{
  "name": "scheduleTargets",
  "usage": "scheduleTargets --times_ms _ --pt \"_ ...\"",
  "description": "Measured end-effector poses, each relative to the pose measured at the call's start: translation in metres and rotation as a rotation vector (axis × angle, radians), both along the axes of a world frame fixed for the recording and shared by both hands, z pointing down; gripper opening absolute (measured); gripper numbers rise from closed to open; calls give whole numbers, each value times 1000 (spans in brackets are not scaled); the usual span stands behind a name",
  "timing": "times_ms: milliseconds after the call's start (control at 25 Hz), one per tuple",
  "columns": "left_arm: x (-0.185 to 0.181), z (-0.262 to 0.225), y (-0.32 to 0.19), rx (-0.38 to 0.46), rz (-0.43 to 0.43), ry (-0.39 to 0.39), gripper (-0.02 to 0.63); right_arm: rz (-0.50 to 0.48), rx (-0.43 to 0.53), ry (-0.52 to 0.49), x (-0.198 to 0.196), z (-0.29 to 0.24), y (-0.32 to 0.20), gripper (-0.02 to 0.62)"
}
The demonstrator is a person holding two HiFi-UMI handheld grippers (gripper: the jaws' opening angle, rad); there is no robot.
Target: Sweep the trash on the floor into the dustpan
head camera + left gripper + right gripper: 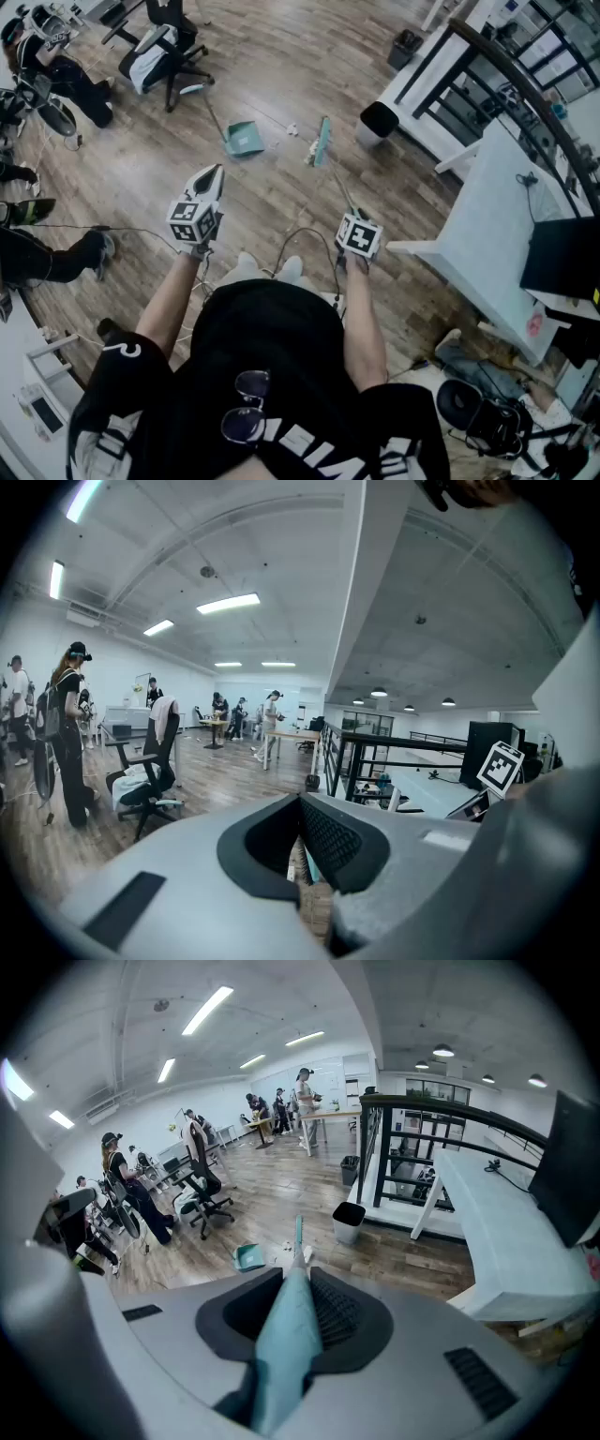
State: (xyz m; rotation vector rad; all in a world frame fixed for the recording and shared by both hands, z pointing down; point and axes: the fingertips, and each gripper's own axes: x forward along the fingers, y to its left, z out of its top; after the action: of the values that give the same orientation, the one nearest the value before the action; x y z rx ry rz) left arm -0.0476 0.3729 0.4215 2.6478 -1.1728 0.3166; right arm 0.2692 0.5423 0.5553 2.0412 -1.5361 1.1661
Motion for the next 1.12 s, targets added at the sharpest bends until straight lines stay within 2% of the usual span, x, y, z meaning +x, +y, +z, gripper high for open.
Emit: scheduleTargets --times_ms 400,640,880,1120 --pt "-5 8 -16 -4 10 -6 -2 5 -22 7 -7 9 -13 84" --pt "-12 28 -54 -35 -2 -1 -2 11 -74 -11 -14 27 -45 84" --pt "-23 59 -134 -72 -6 12 -2 7 -150 -15 -26 55 -115 84" --pt "-46 82 -256 -122 -22 28 -2 17 -210 -3 -41 70 -220 84"
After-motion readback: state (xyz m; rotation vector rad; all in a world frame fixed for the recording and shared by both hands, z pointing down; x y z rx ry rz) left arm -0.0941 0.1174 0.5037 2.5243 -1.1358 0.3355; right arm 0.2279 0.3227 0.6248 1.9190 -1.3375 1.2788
